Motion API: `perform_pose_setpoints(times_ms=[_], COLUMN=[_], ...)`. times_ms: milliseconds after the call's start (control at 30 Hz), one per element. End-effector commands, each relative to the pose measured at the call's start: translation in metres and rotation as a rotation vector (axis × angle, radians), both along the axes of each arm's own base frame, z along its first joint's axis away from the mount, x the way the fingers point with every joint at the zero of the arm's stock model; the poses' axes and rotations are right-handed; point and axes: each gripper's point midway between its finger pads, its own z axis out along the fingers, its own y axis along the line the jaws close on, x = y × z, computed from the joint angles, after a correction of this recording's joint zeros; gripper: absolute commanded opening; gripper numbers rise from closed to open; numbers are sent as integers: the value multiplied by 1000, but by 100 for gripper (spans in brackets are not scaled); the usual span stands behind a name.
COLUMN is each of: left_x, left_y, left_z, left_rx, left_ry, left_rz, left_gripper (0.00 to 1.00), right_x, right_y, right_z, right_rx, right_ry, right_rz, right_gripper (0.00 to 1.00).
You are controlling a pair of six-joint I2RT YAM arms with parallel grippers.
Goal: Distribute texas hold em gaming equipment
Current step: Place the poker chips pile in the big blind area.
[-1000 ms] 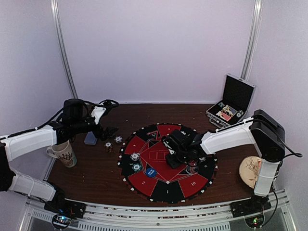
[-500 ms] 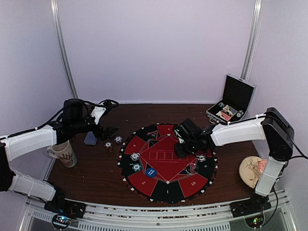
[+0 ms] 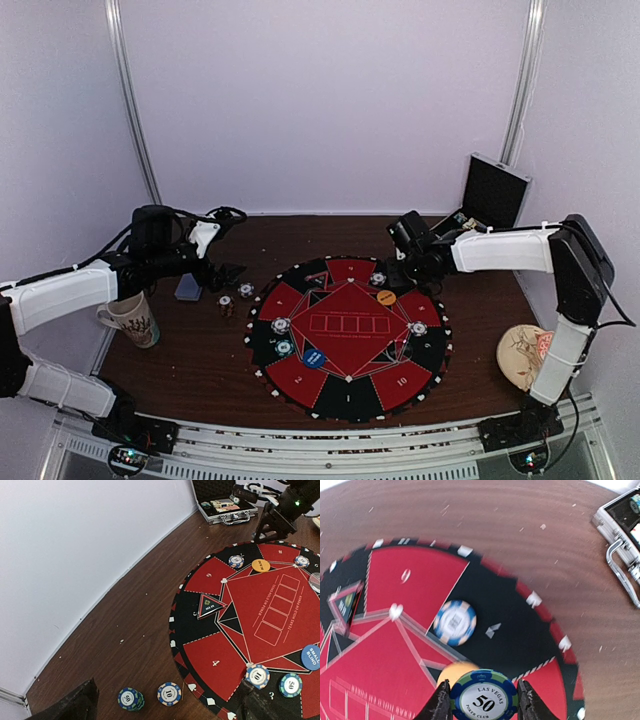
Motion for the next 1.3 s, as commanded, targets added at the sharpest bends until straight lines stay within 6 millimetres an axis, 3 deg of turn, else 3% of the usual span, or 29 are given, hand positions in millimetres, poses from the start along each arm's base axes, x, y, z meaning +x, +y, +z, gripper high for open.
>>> perform_pose_setpoints(times_ms=[0,300,533,1267], left_x=[2,2,2,3], left_y=[1,1,0,0], left_z=[13,12,11,8], left_rx=[-21,-21,-19,-16], left_ry=[-50,-49,-46,-43], left_rz=[2,1,0,-1], left_gripper=[98,98,98,98], right_x=[28,72,89,100], right_y=[-13,-14,-11,-10], right_z=[-2,-13,-23,-49], right_rx=[-24,-35,-38,-24], right_ry=[-19,-15,-10,27], right_rz=[-75,-112,-120,-99], right_gripper=[20,20,20,23])
